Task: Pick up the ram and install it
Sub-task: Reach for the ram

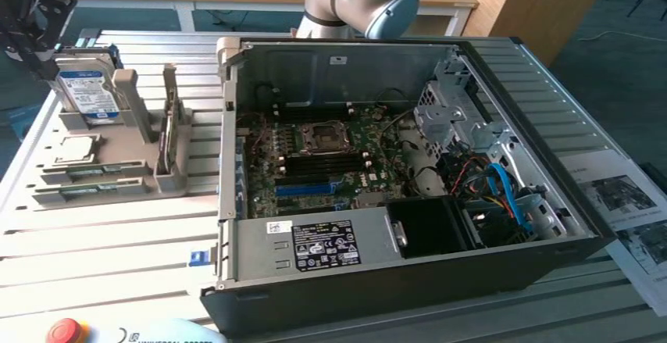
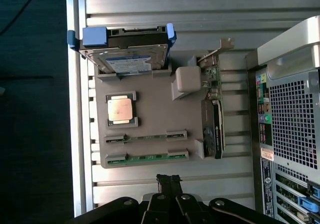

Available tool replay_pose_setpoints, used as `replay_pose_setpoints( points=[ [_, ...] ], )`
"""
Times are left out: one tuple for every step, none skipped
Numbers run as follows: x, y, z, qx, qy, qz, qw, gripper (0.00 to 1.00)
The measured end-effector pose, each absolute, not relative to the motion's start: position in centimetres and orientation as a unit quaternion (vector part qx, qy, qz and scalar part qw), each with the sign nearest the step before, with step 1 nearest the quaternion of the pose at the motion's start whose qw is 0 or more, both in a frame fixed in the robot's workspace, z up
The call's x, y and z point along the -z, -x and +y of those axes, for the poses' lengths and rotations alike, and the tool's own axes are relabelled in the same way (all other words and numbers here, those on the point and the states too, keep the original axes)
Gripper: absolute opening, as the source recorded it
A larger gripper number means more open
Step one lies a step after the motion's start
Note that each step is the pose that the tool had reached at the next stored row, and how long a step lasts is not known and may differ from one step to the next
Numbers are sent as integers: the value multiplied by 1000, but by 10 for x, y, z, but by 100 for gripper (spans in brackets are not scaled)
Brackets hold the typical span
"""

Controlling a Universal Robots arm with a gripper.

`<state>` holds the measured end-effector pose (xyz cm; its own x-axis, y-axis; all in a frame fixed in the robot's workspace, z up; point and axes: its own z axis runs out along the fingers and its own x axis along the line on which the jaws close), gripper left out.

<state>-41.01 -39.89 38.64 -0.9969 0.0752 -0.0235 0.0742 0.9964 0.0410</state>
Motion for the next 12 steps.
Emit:
replay_pose_setpoints(
  points=[
    [-386,410,-399,-20,-37,999,13,11],
    [-386,410,-399,-20,-37,999,13,11],
    [-386,410,-399,-20,-37,999,13,11],
    [-386,410,-399,-20,-37,999,13,11],
    [-386,411,-398,-20,-37,999,13,11],
    [-386,411,-398,-20,-37,999,13,11],
    [-386,411,-397,-20,-37,999,13,11],
    [-386,411,-396,-20,-37,999,13,11],
    [-386,412,-395,-20,-37,999,13,11],
    [-386,412,-394,-20,-37,999,13,11],
    [-385,413,-393,-20,-37,999,13,11],
    [-385,413,-392,-20,-37,999,13,11]
  ],
)
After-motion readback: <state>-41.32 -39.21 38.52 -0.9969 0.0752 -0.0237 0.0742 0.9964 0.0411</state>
